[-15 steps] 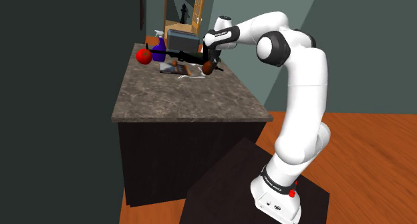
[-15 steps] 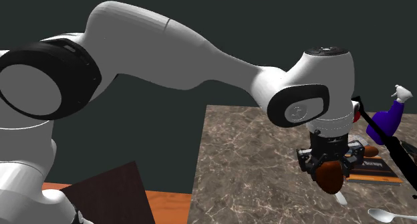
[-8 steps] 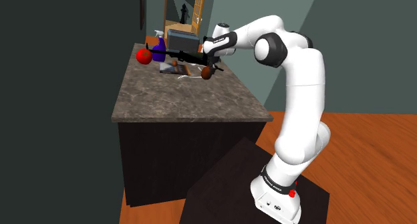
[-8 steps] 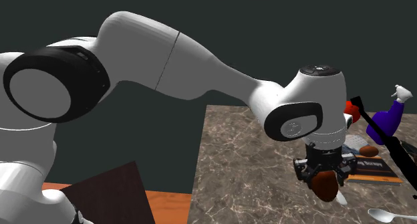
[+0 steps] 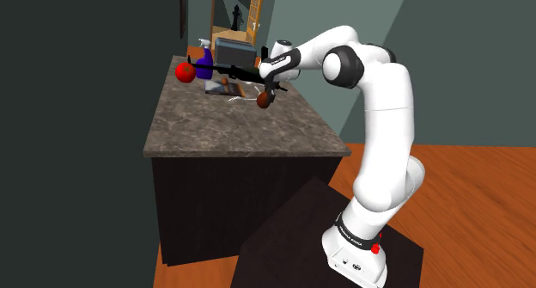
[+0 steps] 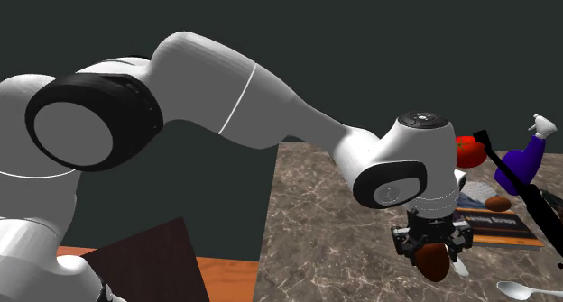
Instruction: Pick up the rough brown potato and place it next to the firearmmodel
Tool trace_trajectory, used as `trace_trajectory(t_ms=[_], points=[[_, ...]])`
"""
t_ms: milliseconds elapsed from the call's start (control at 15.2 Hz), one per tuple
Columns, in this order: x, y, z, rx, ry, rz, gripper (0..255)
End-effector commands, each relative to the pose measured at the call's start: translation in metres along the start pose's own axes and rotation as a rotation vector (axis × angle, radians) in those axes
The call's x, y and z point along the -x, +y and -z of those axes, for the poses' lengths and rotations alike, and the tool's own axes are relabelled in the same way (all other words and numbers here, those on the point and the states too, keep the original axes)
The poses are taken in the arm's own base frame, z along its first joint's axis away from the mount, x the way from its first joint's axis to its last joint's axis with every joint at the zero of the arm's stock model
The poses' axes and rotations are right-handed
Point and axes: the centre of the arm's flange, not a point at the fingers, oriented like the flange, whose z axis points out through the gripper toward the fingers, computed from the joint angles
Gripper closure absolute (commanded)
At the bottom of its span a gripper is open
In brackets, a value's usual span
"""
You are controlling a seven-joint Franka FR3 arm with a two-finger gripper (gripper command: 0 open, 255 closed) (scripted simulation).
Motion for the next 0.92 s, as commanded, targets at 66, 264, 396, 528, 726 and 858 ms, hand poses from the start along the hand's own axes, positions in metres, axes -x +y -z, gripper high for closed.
trace_trajectory(t_ms=[66, 264, 396, 528, 726, 858], points=[[0.0006, -0.0047, -0.0131, -0.002, -0.001, 0.0, 255], [0.0005, -0.0047, -0.0131, -0.002, -0.001, 0.0, 255], [0.0005, -0.0047, -0.0131, -0.002, -0.001, 0.0, 255], [0.0005, -0.0047, -0.0131, -0.002, -0.001, 0.0, 255], [-0.0003, -0.0058, -0.0114, -0.002, -0.001, 0.0, 0], [-0.0008, -0.0062, -0.0117, -0.002, -0.001, 0.0, 0]])
